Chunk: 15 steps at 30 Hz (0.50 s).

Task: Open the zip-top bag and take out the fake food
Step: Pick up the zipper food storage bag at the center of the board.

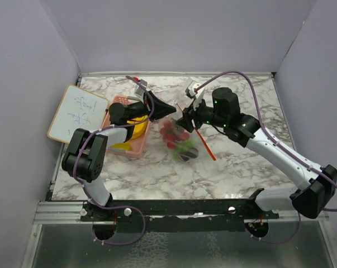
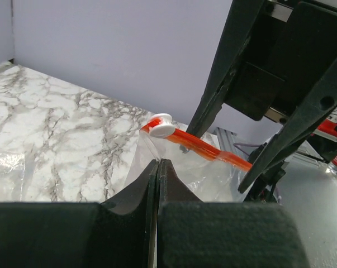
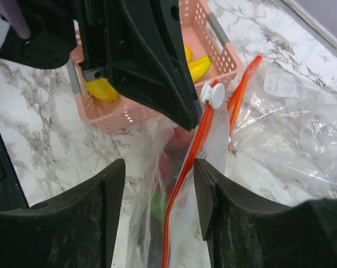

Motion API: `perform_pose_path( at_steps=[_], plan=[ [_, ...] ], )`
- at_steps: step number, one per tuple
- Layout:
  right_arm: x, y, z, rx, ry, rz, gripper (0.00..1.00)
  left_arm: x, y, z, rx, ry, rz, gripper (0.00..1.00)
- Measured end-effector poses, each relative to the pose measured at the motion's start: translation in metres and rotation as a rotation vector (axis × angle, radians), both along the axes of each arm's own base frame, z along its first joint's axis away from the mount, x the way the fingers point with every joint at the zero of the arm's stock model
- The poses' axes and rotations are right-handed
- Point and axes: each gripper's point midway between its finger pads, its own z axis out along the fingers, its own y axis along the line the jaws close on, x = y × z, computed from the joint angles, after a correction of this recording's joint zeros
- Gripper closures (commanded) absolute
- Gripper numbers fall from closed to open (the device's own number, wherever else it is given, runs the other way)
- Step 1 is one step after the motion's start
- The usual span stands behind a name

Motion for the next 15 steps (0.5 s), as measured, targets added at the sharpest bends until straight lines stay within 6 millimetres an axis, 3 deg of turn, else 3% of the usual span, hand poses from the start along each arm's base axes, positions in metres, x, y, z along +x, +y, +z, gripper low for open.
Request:
perform_pose_path(
  at_steps=[5, 10, 15],
  plan=[
    [0.008, 0.020, 0.004, -0.010, -0.048, -0.064, 0.47, -0.008, 0.009, 0.006, 0.015, -0.032, 0.087, 1.00],
    [0.025, 0.016, 0.017, 0.033, -0.090, -0.174, 0.50, -0.005, 0.010, 0.005, 0.043, -0.039, 0.137, 1.00],
    [0.034, 0.015, 0.034, 0.075, -0.120, -0.217, 0.61, -0.001, 0.007, -0.002, 0.078, -0.030, 0.177, 1.00]
  ],
)
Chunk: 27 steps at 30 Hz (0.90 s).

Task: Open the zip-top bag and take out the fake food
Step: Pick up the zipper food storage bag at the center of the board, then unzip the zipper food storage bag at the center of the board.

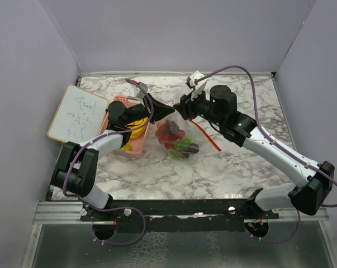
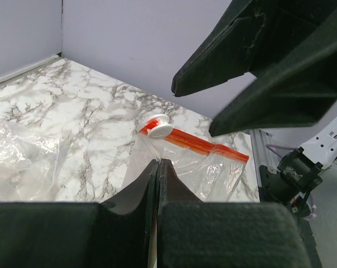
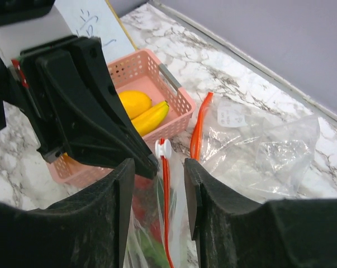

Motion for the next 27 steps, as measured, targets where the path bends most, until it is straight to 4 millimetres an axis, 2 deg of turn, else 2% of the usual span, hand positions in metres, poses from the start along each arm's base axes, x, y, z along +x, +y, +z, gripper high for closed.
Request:
perform_pose_path(
  at_steps=[5, 17, 21, 27],
  plan=[
    [0.004, 0.003, 0.013, 0.034, -0.027, -0.006, 0.62, -0.005, -0.001, 0.004, 0.013, -0.027, 0.007, 1.00],
    [0.015, 0.016, 0.003, 0.022, 0.000, 0.000, 0.63, -0.006, -0.002, 0.003, 0.024, -0.042, 0.007, 1.00],
    [0.015, 0.016, 0.003, 0.022, 0.000, -0.001, 0.73, -0.006, -0.003, 0.002, 0.027, -0.043, 0.007, 1.00],
    [0.014, 0.015, -0.003, 0.020, 0.016, -0.005, 0.58, -0.006, -0.003, 0.001, 0.029, -0.044, 0.008, 1.00]
  ],
)
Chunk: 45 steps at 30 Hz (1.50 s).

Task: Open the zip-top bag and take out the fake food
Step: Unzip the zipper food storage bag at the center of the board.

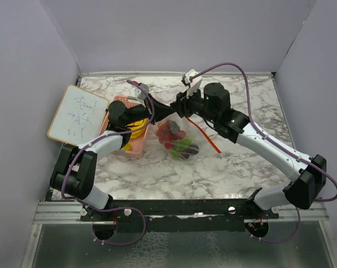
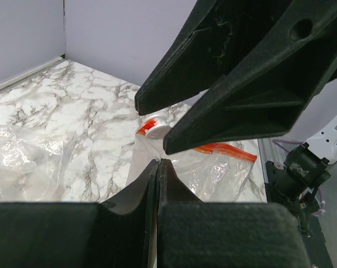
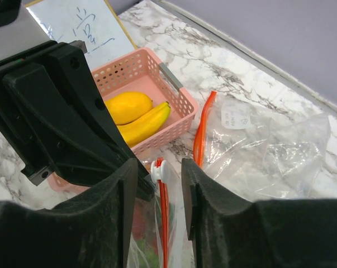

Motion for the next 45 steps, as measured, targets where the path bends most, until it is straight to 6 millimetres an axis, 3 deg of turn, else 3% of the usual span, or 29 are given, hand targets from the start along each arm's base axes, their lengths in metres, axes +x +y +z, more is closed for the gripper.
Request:
perform_pose_path(
  at_steps=[4, 16, 45],
  plan=[
    [0.000, 0.000, -0.003, -0.005, 0.004, 0.000, 0.60, 0.000, 0.000, 0.000, 0.000, 0.000, 0.000, 1.00],
    [-0.002, -0.003, -0.011, -0.014, 0.019, -0.006, 0.98, 0.000, 0.000, -0.002, 0.005, 0.011, 0.001, 1.00],
    [-0.010, -0.013, -0.020, 0.005, 0.016, -0.023, 0.98, 0.007, 0.005, 0.007, 0.007, 0.026, 0.085, 1.00]
  ],
)
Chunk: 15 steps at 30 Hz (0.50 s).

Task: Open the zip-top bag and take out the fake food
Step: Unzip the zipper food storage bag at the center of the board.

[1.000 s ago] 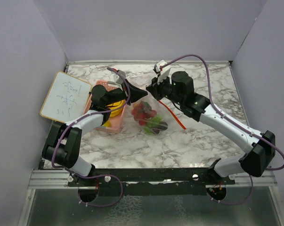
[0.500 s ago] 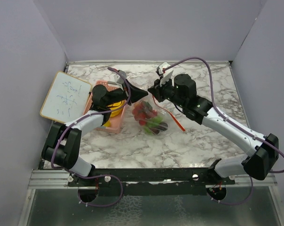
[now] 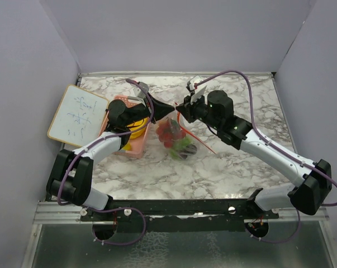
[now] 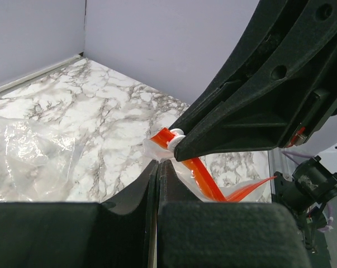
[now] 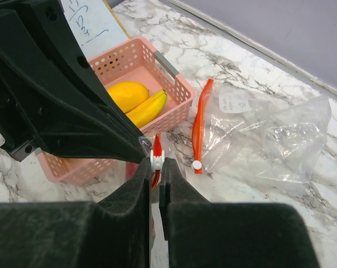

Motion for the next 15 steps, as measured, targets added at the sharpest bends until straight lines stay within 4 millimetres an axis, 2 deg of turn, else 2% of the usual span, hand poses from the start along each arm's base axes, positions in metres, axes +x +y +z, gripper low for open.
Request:
perform_pose_path(
  at_steps=[9, 15],
  plan=[
    [-0.007, -0.005, 0.004, 0.024, -0.003, -0.004, 0.98, 0.003, 0.002, 0.004, -0.007, 0.009, 0.025, 1.00],
    [-0.013, -0.011, 0.005, 0.046, -0.003, -0.007, 0.98, 0.007, 0.001, 0.014, -0.019, 0.013, 0.032, 1.00]
  ],
)
